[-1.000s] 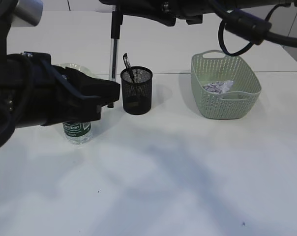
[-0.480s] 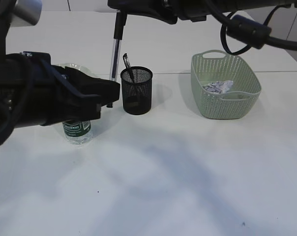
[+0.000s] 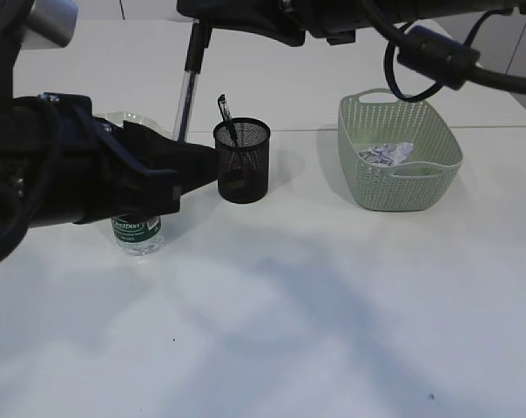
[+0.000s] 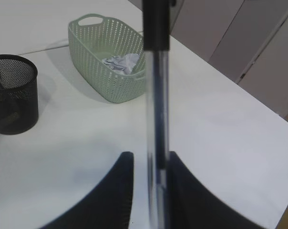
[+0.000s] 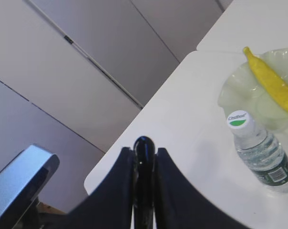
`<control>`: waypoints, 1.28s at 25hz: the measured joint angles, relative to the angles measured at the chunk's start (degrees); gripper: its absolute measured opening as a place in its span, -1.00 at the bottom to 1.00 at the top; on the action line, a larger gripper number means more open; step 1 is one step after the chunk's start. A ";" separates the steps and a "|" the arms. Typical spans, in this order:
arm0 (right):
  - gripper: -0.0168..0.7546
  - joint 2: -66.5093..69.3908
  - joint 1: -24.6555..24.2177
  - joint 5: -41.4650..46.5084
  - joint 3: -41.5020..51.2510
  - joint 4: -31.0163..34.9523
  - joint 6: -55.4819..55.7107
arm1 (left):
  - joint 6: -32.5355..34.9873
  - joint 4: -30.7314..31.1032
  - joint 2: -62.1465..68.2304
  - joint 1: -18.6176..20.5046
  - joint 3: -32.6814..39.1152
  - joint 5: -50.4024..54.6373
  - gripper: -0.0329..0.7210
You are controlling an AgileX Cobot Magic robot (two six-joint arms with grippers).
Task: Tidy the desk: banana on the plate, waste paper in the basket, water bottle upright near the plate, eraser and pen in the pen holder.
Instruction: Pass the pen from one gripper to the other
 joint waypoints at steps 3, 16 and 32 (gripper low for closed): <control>-0.79 0.00 0.11 0.85 0.00 0.24 0.22 | 0.00 0.00 0.00 0.00 0.00 0.00 -0.05; -0.79 0.00 0.11 1.32 0.00 0.24 0.35 | 0.00 0.12 0.00 0.00 0.00 0.00 0.70; -0.79 0.00 0.33 -3.20 0.00 1.27 0.15 | 0.12 5.33 -8.38 14.16 0.00 12.59 0.61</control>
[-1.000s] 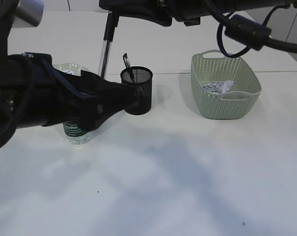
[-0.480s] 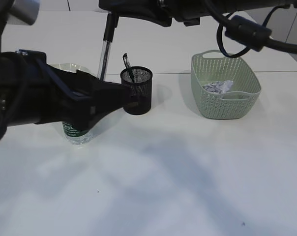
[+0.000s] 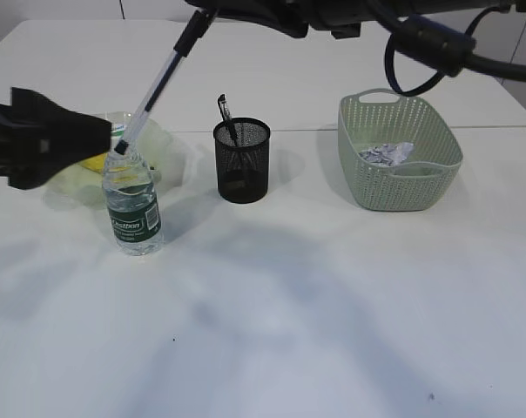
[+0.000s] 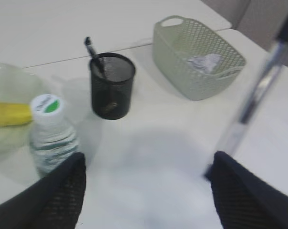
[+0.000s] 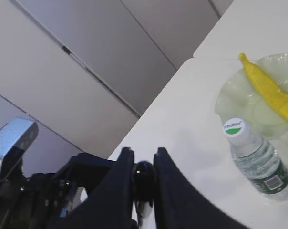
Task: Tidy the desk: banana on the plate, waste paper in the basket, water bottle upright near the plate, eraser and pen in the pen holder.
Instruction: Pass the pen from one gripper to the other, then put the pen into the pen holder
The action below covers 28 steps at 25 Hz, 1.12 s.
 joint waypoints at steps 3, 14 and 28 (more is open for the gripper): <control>-0.80 0.00 0.00 -1.71 0.00 -0.22 0.00 | 0.00 1.68 -2.29 4.46 0.00 3.31 0.60; -0.80 0.00 0.00 -4.64 0.00 -0.36 -0.12 | -0.64 2.56 -10.66 18.71 0.09 14.87 0.51; -0.81 1.56 -3.74 -13.28 0.00 -6.74 -0.12 | -9.46 10.06 -25.76 20.73 0.09 29.44 0.46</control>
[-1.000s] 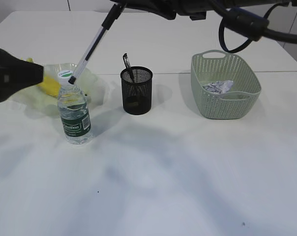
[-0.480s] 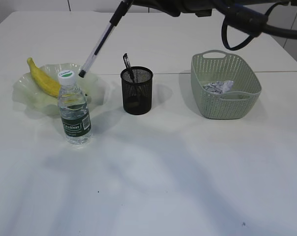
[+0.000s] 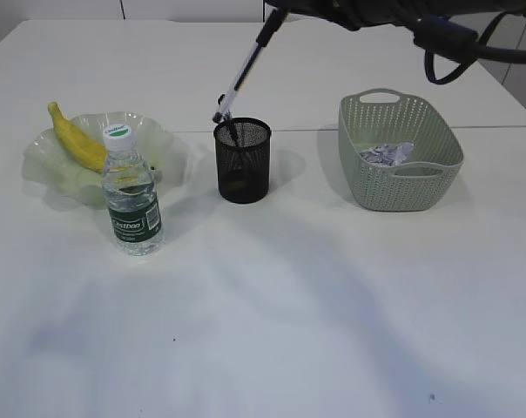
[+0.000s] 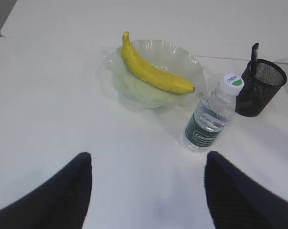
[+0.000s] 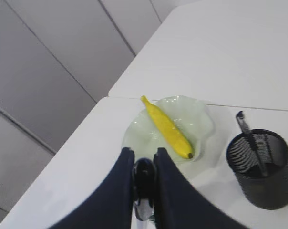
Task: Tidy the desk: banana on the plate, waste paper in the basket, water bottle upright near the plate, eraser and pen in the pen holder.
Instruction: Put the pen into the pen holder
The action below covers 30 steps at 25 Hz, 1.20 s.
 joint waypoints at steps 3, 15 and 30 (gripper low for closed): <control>-0.81 1.76 -2.62 -0.36 -0.61 -0.77 0.00 | -0.95 0.56 -3.79 0.00 0.00 2.41 0.44; -0.81 14.27 -5.18 -0.70 -12.64 -10.08 -0.11 | -1.82 0.68 -13.73 0.00 0.00 11.12 0.43; -0.81 32.30 -5.27 -0.70 -28.18 -15.75 -0.11 | -1.82 4.21 -14.81 0.00 0.00 13.99 0.43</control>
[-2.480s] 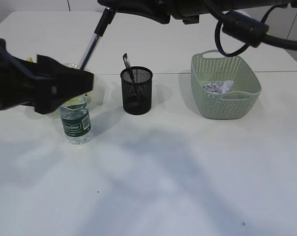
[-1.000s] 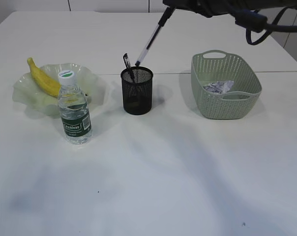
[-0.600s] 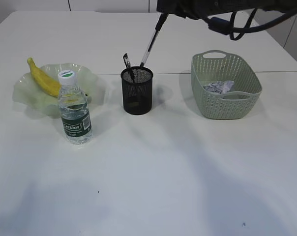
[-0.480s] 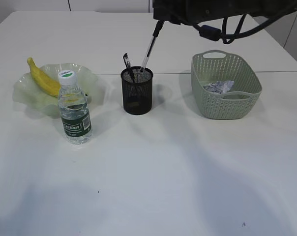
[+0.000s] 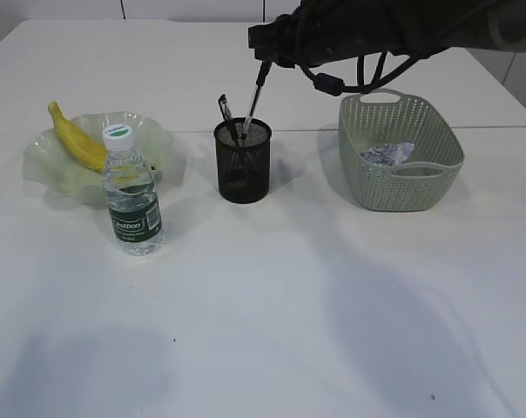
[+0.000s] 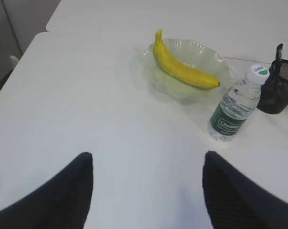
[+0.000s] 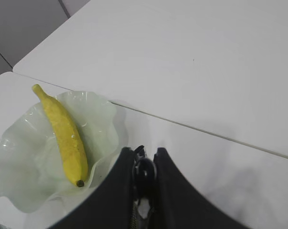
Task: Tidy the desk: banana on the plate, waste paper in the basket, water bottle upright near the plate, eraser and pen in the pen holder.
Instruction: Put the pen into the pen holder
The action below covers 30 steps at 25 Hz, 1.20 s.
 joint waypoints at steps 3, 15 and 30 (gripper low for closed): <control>-0.81 2.29 0.00 0.00 -2.43 -0.50 0.00 | 0.00 0.80 0.00 0.00 0.00 0.12 0.43; -0.81 7.57 -0.11 -0.12 -4.44 -5.84 0.00 | 0.00 1.98 0.00 0.00 0.00 0.12 0.42; -0.52 7.80 -0.11 0.13 -4.56 -7.91 -0.12 | 0.00 2.11 0.00 0.00 0.00 0.12 0.42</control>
